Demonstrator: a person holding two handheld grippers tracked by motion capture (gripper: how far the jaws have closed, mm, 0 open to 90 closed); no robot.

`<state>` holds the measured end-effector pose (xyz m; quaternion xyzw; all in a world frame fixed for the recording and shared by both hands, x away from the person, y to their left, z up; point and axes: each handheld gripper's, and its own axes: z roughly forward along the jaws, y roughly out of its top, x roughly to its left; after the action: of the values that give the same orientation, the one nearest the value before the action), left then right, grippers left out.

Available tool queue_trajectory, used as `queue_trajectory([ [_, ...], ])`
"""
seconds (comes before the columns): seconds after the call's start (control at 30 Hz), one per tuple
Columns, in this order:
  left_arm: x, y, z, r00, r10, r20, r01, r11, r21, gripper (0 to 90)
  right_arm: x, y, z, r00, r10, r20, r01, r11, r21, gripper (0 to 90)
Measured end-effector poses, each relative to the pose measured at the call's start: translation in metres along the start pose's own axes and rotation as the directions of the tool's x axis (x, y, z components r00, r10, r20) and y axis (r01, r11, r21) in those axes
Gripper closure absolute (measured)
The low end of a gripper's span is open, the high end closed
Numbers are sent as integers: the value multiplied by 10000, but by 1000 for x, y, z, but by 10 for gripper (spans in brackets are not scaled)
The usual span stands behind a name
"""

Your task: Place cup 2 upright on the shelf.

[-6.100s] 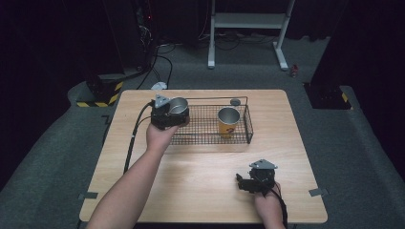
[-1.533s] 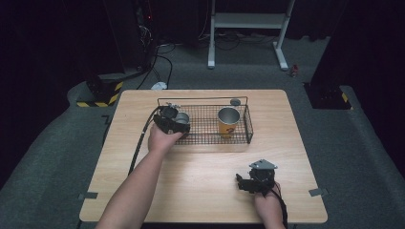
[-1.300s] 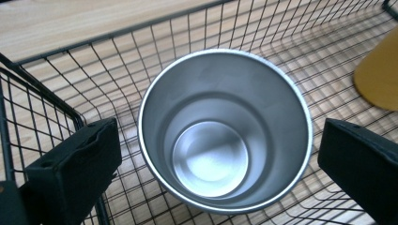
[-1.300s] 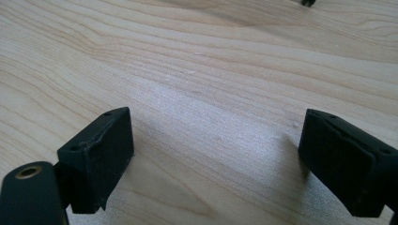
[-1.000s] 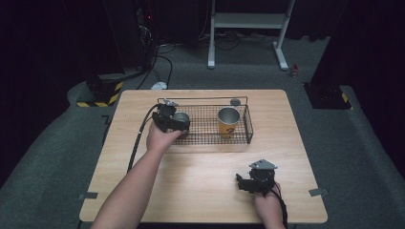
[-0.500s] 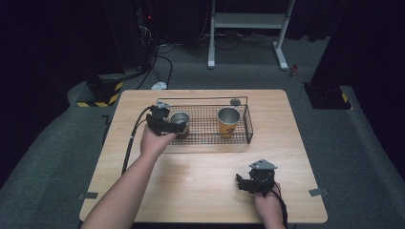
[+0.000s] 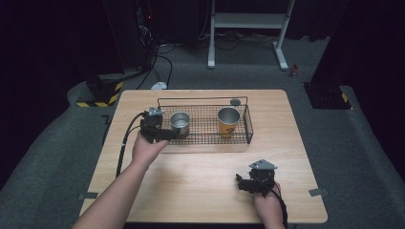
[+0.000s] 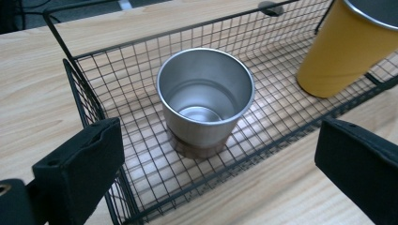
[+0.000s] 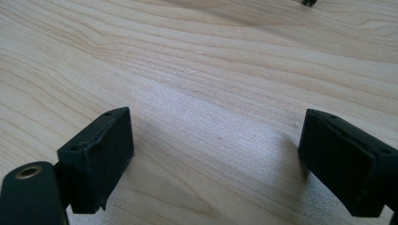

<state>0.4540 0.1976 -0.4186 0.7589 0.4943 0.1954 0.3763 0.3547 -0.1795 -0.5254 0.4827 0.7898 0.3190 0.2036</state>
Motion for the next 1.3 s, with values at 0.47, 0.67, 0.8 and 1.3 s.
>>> queue_trajectory([
  [0.47, -3, -21, -27, 9993, -115, 349, 127, 9993, -338, 37, 0, 0, 0, 10000, -26, 1, 26, 10000, -18, 107],
  [0.67, -4, -41, -38, 9970, -240, 739, 270, 9988, -404, 49, 0, 0, 0, 10000, -25, 0, 25, 10000, -15, 106],
  [0.8, -7, -58, -43, 9967, -92, 805, 121, 9993, -362, 50, 0, 0, 0, 10000, -24, -3, 24, 10000, -17, 106],
  [1.3, -4, -133, -32, 9967, 273, 764, -319, 9978, 588, 55, 0, 0, 0, 10000, -24, -2, 24, 10000, -17, 106],
])
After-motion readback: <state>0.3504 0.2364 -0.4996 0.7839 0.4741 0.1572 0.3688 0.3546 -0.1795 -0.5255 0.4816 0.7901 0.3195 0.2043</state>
